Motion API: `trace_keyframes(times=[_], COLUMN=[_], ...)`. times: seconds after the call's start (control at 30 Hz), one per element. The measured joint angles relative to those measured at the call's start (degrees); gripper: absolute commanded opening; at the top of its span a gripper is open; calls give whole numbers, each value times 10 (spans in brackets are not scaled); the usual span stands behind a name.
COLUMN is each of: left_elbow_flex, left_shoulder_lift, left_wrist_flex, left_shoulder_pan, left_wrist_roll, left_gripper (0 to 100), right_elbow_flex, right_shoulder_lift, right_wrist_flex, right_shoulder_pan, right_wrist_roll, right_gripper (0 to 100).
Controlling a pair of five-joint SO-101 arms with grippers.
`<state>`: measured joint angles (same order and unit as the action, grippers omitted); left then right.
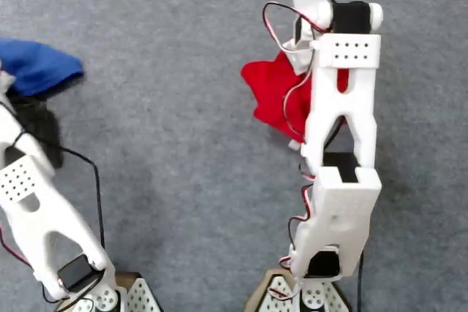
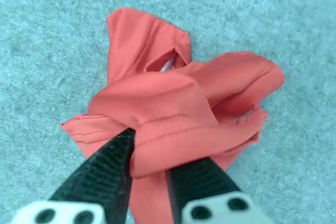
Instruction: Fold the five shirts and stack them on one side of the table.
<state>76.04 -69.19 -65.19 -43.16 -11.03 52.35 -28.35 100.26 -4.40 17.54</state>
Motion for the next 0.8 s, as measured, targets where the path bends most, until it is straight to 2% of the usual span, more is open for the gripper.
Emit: trace_keyframes(times=[0.1,0.23,0.33,0.43,0.63,0.8], left_elbow_flex=[11,25,72,138,162,113], left_shoulder_lift=[0,1,1,5,88,184], left_wrist_flex=[-40,-120,-216,-317,-348,-350], left_shoulder_pan=[-20,-21,-22,-12,9,38], left_wrist_roll=[2,3,3,3,3,2], left_gripper=[39,161,222,223,222,221], right_elbow_flex=[10,44,75,99,135,143], right_shoulder_lift=[0,0,2,4,34,39], right_wrist_flex=[0,0,0,4,6,6], right_shoulder_pan=[-12,-41,-79,-136,-258,-295], right_wrist_roll=[0,0,0,0,0,0], right_gripper=[5,5,5,5,5,5])
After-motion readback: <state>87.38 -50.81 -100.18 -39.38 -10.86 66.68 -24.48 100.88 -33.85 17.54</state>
